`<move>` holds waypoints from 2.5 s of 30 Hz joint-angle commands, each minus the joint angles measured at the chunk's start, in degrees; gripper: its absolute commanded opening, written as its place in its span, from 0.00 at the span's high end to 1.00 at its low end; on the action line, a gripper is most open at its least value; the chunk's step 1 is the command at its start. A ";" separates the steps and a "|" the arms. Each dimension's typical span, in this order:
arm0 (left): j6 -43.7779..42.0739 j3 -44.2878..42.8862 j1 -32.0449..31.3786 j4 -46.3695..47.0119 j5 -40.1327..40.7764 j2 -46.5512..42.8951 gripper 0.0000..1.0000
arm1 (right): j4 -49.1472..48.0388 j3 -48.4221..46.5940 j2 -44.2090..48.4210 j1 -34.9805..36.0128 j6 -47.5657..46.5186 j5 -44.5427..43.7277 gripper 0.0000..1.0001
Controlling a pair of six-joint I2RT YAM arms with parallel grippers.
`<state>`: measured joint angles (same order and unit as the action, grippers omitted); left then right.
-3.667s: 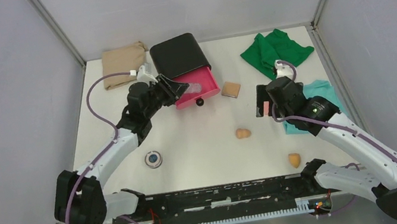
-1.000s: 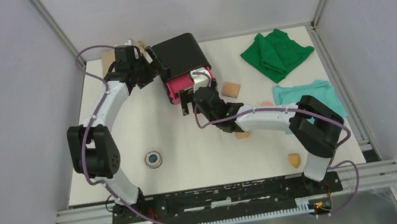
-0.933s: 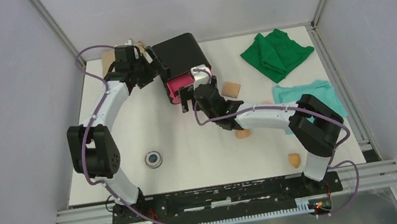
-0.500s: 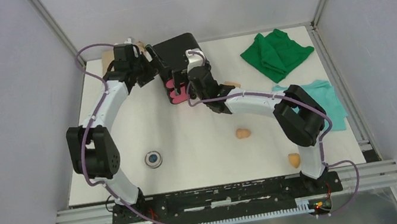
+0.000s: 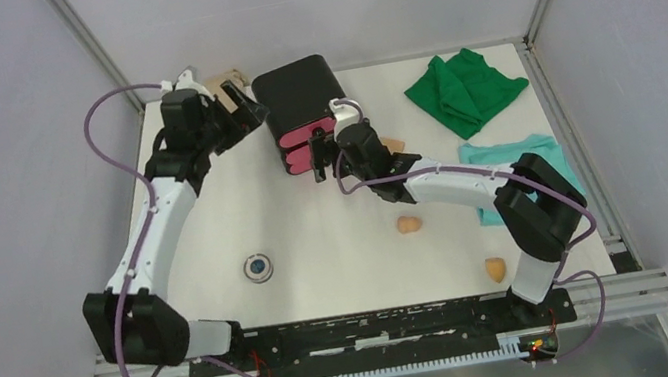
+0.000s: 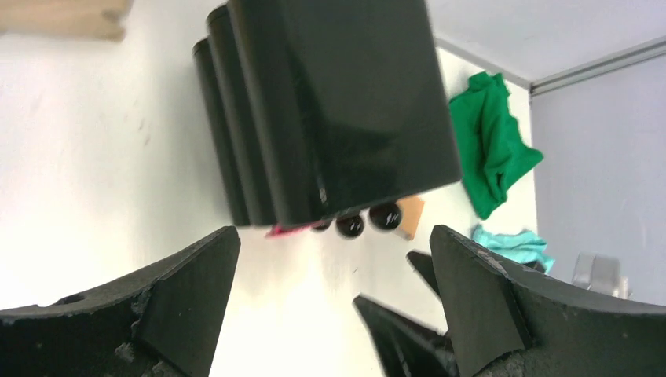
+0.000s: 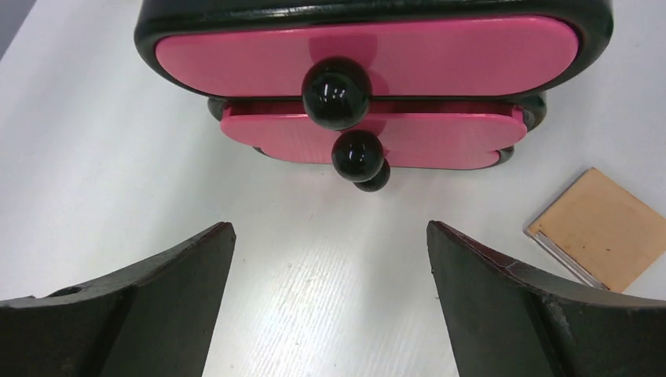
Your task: Organize the makeup
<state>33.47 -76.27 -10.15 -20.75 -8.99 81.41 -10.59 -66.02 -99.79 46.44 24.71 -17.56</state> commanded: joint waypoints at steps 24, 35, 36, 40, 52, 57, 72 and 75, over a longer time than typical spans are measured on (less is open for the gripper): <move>-3.48 29.09 0.66 -4.09 10.93 -20.07 0.00 | -15.09 -4.08 -12.11 -1.87 -4.94 2.64 0.30; -3.93 31.03 0.81 -3.64 11.40 -20.44 0.00 | -17.99 -3.06 -12.80 -1.87 -4.82 0.87 0.47; -3.98 30.93 0.81 -3.76 11.33 -20.04 0.00 | -18.34 -2.85 -12.73 -1.87 -4.62 1.01 0.49; -3.38 31.02 0.79 -3.10 10.15 -19.14 0.00 | -18.59 -2.60 -12.11 -1.87 -3.72 1.53 0.58; -2.43 29.57 0.96 -3.28 9.46 -17.84 0.01 | -21.15 7.39 -3.83 -0.11 -3.41 1.54 0.82; -1.42 28.71 0.98 -7.69 11.47 -17.43 0.01 | -19.58 13.76 2.19 1.03 -2.21 0.67 0.83; 3.94 34.25 0.19 -16.95 15.74 -22.48 0.00 | -14.20 17.72 6.01 4.23 2.80 -1.06 0.53; 6.19 35.01 0.22 -16.76 16.36 -20.90 0.01 | -10.23 16.71 7.58 4.36 3.06 -2.40 0.33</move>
<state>35.07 -41.80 -9.74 -36.77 6.50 59.09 -24.12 -47.40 -96.23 50.24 26.22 -18.06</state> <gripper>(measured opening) 0.996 0.559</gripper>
